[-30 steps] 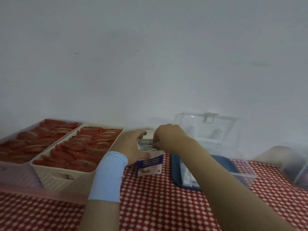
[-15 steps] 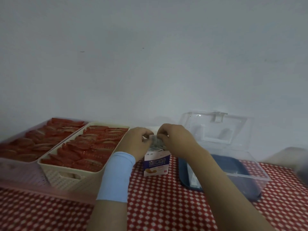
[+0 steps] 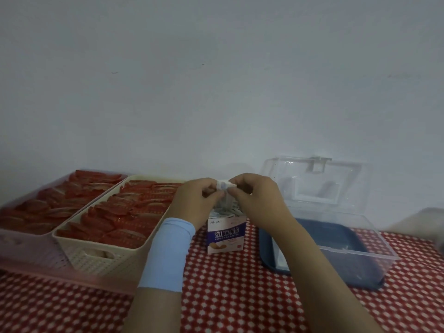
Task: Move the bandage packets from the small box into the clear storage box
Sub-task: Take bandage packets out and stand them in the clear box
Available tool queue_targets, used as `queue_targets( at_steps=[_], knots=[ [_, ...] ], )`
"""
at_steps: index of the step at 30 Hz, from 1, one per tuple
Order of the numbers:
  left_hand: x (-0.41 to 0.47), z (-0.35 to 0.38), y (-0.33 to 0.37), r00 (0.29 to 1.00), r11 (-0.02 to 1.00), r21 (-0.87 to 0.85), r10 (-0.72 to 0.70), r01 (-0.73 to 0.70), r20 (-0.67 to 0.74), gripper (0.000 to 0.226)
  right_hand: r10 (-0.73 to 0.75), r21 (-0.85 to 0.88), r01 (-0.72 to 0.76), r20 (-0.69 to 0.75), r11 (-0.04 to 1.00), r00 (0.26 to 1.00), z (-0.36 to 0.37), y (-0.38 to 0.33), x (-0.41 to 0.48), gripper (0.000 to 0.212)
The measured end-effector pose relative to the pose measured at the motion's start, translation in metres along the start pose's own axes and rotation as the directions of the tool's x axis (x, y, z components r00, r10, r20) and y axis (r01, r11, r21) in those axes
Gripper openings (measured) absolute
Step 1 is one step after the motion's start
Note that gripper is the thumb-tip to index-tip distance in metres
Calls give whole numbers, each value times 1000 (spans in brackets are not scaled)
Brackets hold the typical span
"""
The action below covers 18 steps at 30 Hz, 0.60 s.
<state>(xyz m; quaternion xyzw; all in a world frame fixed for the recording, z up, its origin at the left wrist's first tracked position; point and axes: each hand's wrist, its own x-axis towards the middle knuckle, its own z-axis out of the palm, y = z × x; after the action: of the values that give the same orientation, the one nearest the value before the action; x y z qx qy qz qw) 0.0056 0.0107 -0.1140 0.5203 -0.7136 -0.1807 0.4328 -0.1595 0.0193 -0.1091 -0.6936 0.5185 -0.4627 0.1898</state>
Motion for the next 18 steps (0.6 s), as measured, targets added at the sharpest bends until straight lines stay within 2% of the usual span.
queue_targets(
  at_steps=[2,5,7,8,9,10,12,13,15,18],
  knots=[
    [0,1,2,1000,998,-55,-14,14,-6,10,25,119,-26,11,993,1000,-3,-3,-1,4],
    [0,-3,10,998,973,-223,-64,65,10,10,-12,252,23,-44,968,999,-10,-8,0,8],
    [-1,-10,20,995,948,-302,-89,97,41,10,-23,361,43,-61,932,998,-18,-14,1,8],
    [-1,-14,25,991,928,-350,-111,131,76,16,-19,406,38,-50,913,999,-22,-17,1,9],
    [-2,-18,29,979,881,-431,-148,193,137,25,-18,438,30,-32,899,999,-25,-18,0,11],
    [-3,-22,33,958,793,-544,-174,274,227,31,-17,459,21,-12,888,1000,-27,-20,0,12],
    [-9,-27,36,902,570,-714,-127,406,412,35,-15,499,2,21,867,1000,-27,-22,-2,14],
    [-11,-27,35,884,516,-740,-73,430,462,37,-11,518,-8,34,855,999,-26,-23,-3,14],
    [-14,-24,29,874,451,-776,-17,441,486,37,1,541,-28,50,841,999,-24,-23,-4,16],
    [-12,-18,22,874,416,-782,-73,464,480,32,16,557,-45,56,829,998,-24,-24,-5,20]
  ],
)
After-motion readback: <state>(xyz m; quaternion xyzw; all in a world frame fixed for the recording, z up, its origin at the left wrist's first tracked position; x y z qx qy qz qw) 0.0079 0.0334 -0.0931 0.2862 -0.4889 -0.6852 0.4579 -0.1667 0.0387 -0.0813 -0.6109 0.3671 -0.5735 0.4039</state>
